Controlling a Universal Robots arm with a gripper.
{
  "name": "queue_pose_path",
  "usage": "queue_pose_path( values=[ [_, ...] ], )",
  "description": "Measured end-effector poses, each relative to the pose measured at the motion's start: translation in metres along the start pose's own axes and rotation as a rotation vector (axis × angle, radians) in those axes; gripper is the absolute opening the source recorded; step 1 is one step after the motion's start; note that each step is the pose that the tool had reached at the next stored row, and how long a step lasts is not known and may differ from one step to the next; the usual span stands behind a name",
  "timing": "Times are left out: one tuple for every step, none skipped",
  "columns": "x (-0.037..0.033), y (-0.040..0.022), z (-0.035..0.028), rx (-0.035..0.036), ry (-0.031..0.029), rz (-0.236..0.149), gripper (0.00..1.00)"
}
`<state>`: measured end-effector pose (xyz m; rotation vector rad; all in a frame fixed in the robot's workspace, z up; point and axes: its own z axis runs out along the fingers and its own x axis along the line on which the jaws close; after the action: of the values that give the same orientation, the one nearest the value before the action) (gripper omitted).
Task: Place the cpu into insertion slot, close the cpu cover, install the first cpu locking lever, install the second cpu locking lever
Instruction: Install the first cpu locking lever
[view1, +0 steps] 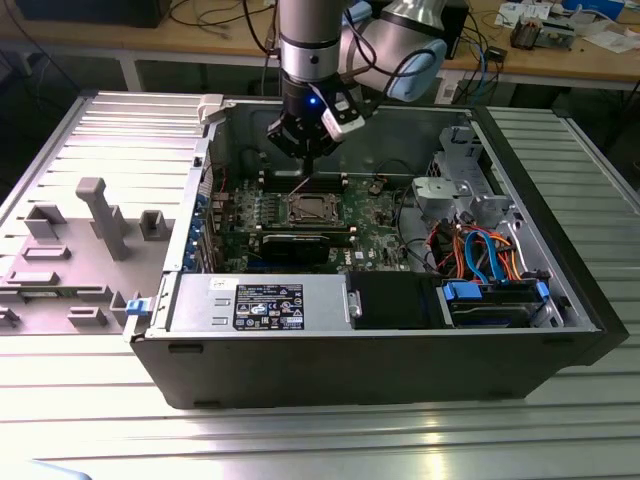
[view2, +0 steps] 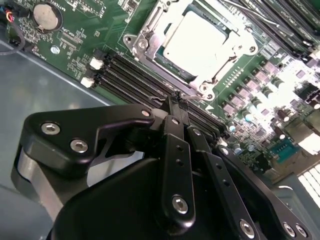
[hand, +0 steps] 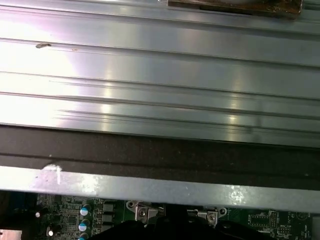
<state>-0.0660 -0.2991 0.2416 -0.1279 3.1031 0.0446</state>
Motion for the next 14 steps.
queue_pose_path(
  values=[
    [-0.0007,-0.0001,0.001,0.0001,0.0,0.0,0.11],
    [-0.0014,-0.0002,0.002,0.0001,0.0,0.001,0.11],
    [-0.0022,-0.0003,0.0029,0.0002,0.0001,0.002,0.11],
    [-0.0031,-0.0004,0.0039,0.0002,0.0001,0.002,0.11],
    [-0.0041,-0.0005,0.0049,0.0002,0.0,0.003,0.11],
    [-0.0052,-0.0006,0.0059,0.0002,0.0,0.003,0.11],
    [-0.0071,-0.0008,0.0074,0.0002,0.0001,0.004,0.11],
    [-0.0084,-0.001,0.0084,0.0003,0.0001,0.004,0.11],
    [-0.0099,-0.0011,0.0096,0.0002,0.0001,0.005,0.11],
    [-0.0112,-0.0012,0.0107,0.0003,0.0001,0.005,0.11],
    [-0.0125,-0.0014,0.0118,0.0003,0.0002,0.006,0.11],
    [-0.014,-0.0015,0.0131,0.0002,0.0003,0.006,0.11],
    [-0.015,-0.0016,0.0142,0.0002,0.0003,0.006,0.11],
    [-0.0165,-0.0018,0.0159,0.0003,0.0003,0.006,0.11]
  ],
)
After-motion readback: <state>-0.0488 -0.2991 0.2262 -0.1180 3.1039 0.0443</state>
